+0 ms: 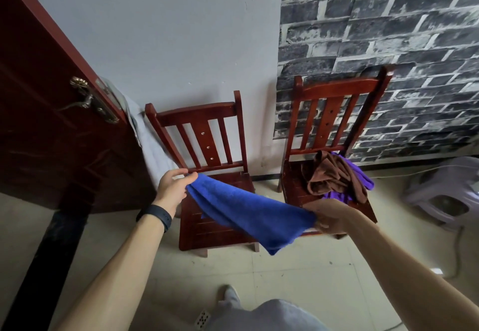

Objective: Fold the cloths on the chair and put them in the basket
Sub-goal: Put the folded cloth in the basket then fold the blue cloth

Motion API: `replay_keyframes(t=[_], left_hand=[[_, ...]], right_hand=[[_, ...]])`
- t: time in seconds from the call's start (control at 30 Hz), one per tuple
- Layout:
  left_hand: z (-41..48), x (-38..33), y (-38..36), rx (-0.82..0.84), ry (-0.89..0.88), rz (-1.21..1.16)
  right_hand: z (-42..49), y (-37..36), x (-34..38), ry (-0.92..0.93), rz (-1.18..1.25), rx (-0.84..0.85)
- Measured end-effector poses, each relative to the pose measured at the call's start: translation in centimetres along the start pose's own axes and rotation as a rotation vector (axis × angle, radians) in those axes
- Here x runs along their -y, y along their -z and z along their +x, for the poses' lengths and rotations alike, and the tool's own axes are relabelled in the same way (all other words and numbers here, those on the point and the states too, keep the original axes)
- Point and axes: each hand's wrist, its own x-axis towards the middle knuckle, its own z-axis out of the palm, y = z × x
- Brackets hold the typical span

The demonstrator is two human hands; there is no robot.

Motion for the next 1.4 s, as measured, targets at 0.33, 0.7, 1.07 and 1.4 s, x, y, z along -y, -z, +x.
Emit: replay_keyframes(t=[0.33, 0.7, 1.07, 1.4], left_hand=[[-0.3, -0.1, 3.3, 0.165, -0.213, 0.381], [-2.0, 3.6, 3.0, 0.141, -0.361, 0.954], [-2.6, 7.9, 4.2, 0.021, -0.199, 0.636], [-5.4, 14.6, 5.9, 0.202, -0.101, 1.079]], right_hand=[[-2.5, -1.1, 5.0, 0.803, -0.429, -0.337], [-1.6, -1.6, 2.9, 0.937, -0.668, -0.498], [1.2, -1.4, -0.3, 0.586, -0.165, -0.325], [2.4, -1.8, -7.8, 0.818, -0.936, -0.397]])
